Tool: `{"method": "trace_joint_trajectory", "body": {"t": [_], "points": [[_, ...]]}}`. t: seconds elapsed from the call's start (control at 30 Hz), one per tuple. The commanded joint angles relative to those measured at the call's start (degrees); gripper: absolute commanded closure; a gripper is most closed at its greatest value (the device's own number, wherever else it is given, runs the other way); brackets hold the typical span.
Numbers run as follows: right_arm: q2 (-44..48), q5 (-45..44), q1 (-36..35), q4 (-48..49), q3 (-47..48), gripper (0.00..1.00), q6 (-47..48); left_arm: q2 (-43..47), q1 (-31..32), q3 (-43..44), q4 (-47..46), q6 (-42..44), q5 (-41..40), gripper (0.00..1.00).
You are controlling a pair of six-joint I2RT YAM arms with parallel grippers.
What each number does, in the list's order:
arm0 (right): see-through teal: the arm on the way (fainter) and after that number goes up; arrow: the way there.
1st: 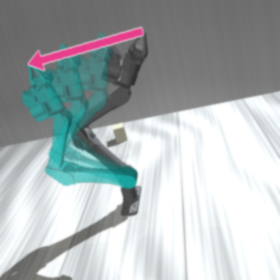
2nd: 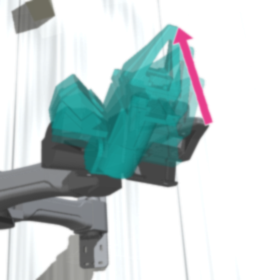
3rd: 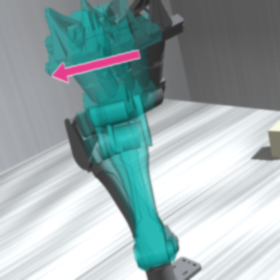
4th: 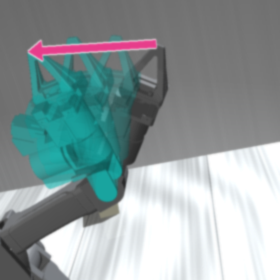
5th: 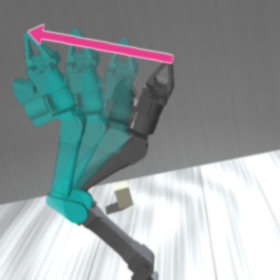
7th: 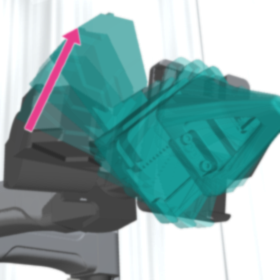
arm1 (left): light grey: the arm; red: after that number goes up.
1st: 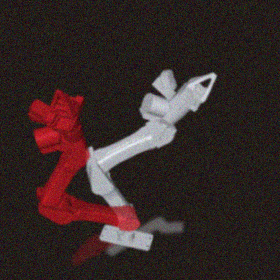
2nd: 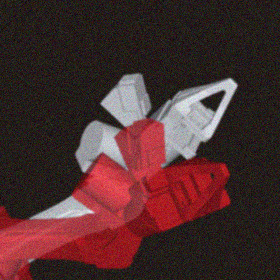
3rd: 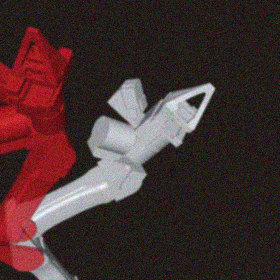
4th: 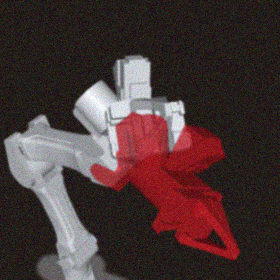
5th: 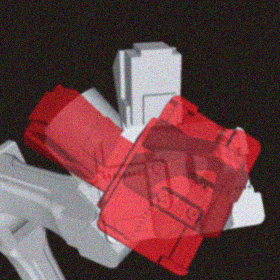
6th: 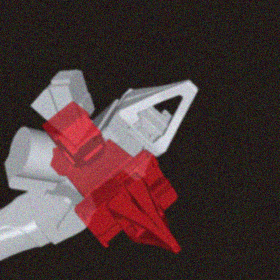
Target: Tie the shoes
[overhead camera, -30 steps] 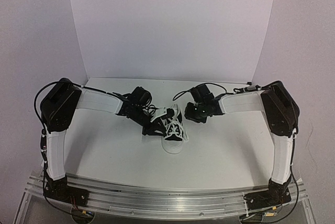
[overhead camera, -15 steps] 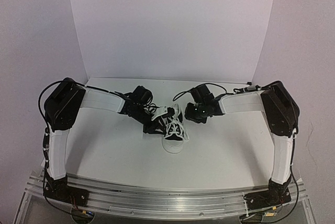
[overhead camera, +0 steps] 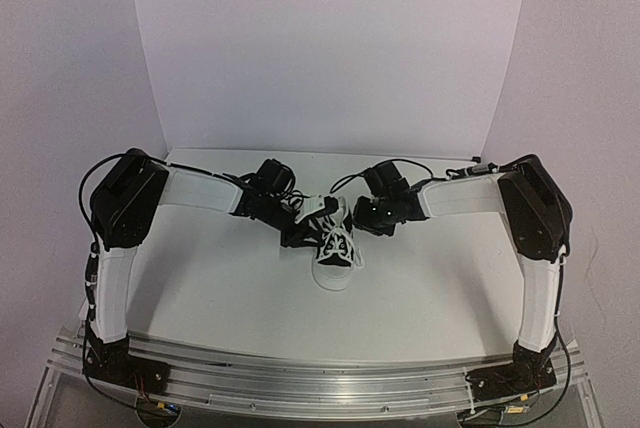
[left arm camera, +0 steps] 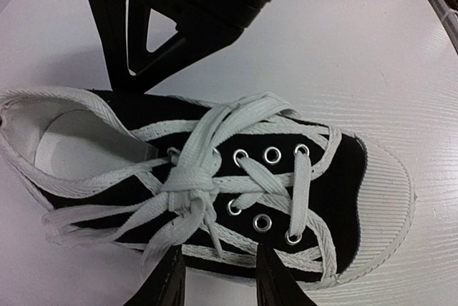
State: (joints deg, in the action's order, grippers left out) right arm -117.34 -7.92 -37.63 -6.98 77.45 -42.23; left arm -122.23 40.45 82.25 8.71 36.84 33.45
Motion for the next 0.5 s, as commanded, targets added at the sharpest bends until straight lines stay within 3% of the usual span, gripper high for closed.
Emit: {"method": "trace_joint_trajectory", "body": {"t": [0.0,0.27,0.4,0.47], "points": [[0.68,0.39,-0.28,0.61,0.75,0.76,-0.75,-0.74,0.32,2.57,-3.04,-1.39,1.77,0.69],[0.68,0.56,-0.25,0.74,0.66,0.76,-0.88,-1.48,1.1,1.88,-3.54,-0.89,0.52,0.77],[1.55,0.28,-0.25,0.83,-0.28,0.76,-0.48,-1.37,1.18,1.74,-3.36,-0.97,-0.63,0.98],[2.3,-0.1,-0.26,0.89,-0.99,0.75,0.11,-1.18,1.17,2.41,-2.25,-1.37,-0.77,1.0]]}}
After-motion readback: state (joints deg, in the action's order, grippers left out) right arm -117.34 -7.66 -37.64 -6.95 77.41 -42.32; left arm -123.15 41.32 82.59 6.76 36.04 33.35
